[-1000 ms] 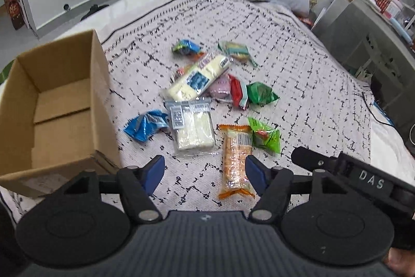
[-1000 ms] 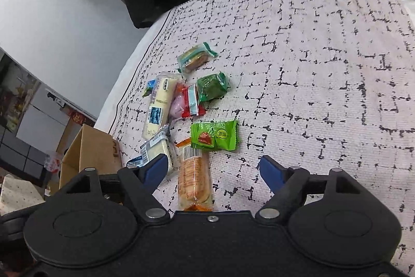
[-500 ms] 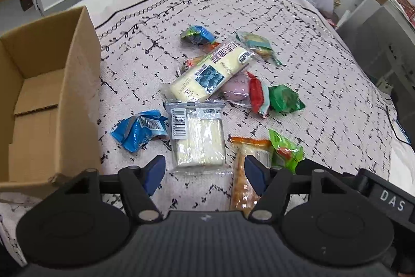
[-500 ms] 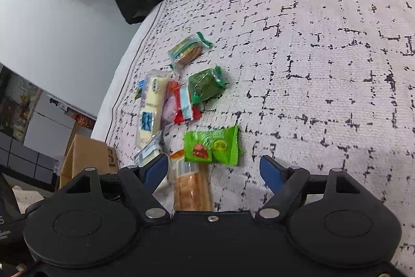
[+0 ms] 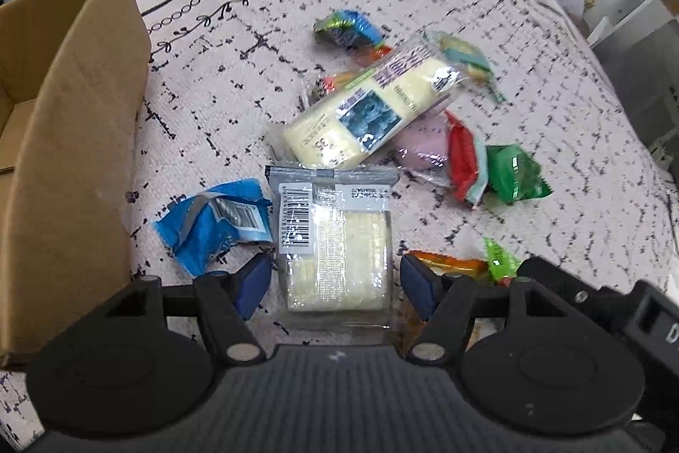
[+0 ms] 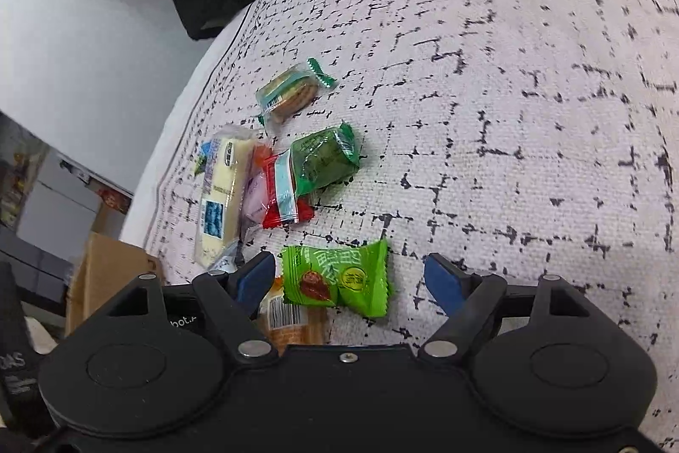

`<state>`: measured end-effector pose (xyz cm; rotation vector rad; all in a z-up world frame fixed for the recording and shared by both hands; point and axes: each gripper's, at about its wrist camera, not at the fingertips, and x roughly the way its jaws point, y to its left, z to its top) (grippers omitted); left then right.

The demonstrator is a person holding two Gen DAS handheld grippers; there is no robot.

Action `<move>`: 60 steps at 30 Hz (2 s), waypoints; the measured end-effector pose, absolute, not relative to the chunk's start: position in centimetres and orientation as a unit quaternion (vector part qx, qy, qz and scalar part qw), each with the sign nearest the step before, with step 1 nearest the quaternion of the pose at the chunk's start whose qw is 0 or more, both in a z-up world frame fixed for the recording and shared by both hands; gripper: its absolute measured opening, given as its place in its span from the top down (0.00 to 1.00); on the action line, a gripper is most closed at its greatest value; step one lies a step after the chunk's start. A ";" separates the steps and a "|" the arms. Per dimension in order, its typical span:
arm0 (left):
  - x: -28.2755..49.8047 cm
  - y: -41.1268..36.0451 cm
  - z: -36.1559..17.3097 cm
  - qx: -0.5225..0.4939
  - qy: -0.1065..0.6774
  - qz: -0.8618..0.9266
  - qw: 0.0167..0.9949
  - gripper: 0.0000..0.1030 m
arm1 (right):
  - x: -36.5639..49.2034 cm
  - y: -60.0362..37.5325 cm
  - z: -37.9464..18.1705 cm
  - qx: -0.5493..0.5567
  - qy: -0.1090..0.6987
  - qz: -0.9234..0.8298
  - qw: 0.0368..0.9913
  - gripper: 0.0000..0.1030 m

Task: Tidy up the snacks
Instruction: 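Lower the left gripper onto the clear bread pack while the right gripper approaches the green snack, then grasp the bread pack with the left gripper while the right gripper grasps the green snack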

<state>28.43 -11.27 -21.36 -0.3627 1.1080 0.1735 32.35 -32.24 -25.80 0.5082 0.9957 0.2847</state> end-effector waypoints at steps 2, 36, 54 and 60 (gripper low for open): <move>28.7 -11.6 -21.3 -0.156 0.523 0.083 0.834 0.36 | 32.4 -31.5 -25.8 0.219 0.470 0.133 0.844 0.27; 22.1 -5.2 -10.7 -0.170 0.431 0.030 0.886 0.56 | 27.6 -28.1 -18.2 0.184 0.397 0.157 0.886 0.72; 20.2 0.2 -8.0 -0.220 0.385 0.039 0.895 0.56 | 25.7 -22.3 -13.6 0.167 0.373 0.172 0.897 0.72; 20.4 3.3 -8.3 -0.251 0.381 0.056 0.888 0.56 | 26.0 -19.5 -13.6 0.159 0.376 0.179 0.895 0.72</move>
